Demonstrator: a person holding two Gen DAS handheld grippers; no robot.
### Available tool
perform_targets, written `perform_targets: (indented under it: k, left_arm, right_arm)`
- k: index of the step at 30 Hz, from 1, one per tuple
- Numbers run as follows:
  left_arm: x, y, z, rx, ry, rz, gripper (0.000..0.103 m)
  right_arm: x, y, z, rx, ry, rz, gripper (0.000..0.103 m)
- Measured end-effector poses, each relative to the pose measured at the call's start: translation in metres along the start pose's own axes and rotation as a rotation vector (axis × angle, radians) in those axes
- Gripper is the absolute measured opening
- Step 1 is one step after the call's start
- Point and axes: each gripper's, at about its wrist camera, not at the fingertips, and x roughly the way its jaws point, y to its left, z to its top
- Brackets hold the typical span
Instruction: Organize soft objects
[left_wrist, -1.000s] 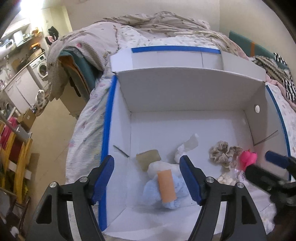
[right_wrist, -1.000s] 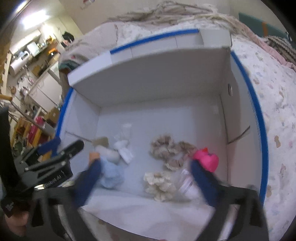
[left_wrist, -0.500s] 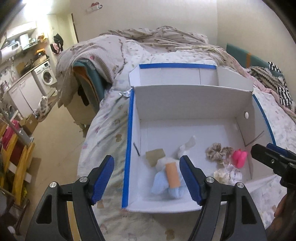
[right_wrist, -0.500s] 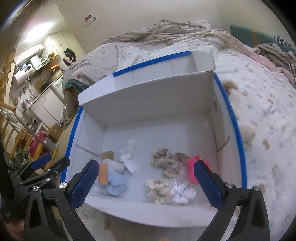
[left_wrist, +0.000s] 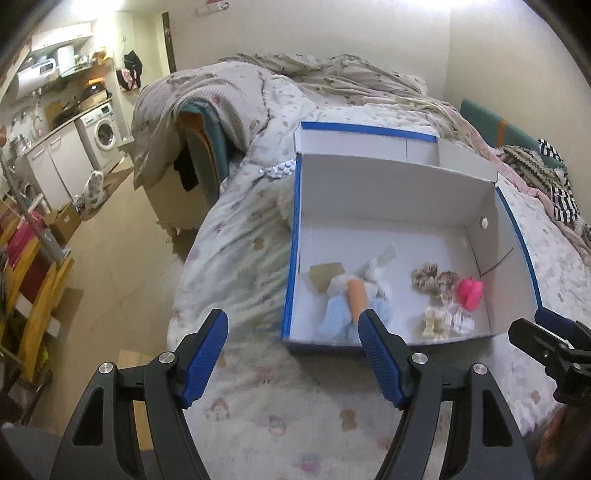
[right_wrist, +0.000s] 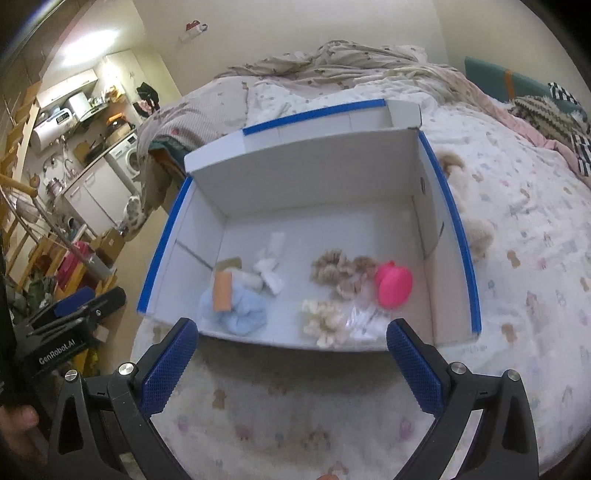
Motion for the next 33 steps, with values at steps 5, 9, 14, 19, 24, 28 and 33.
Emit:
perform_targets:
  k: [5, 9, 14, 19, 24, 28, 33]
  left_arm:
    - [-0.015, 0.003, -0.015, 0.034, -0.01, 0.01, 0.071]
    - [-0.036, 0.004, -0.024, 0.069, -0.087, 0.015, 0.071]
    - [-0.052, 0.014, -0.023, 0.01, -0.155, -0.013, 0.082]
    - [-0.061, 0.016, -0.02, -0.013, -0.216, -0.009, 0.097]
    - [-0.068, 0.014, -0.019, -0.016, -0.261, 0.013, 0.103]
    - [-0.063, 0.01, -0.02, -0.008, -0.227, -0.021, 0.103]
    - [-0.058, 0.005, -0.021, 0.003, -0.202, -0.031, 0.103]
  right_arm:
    - [-0.016, 0.002, -0.012, 0.012, -0.013, 0.006, 0.103]
    - [-0.029, 0.006, -0.021, 0.026, -0.055, -0.003, 0.103]
    - [-0.04, 0.024, -0.023, -0.052, -0.142, -0.028, 0.103]
    - [-0.044, 0.033, -0.02, -0.099, -0.198, -0.061, 0.103]
    - [-0.044, 0.035, -0.017, -0.117, -0.228, -0.113, 0.103]
    - [-0.041, 0.035, -0.016, -0.123, -0.235, -0.132, 0.103]
    - [-0.041, 0.037, -0.014, -0.128, -0.247, -0.144, 0.103]
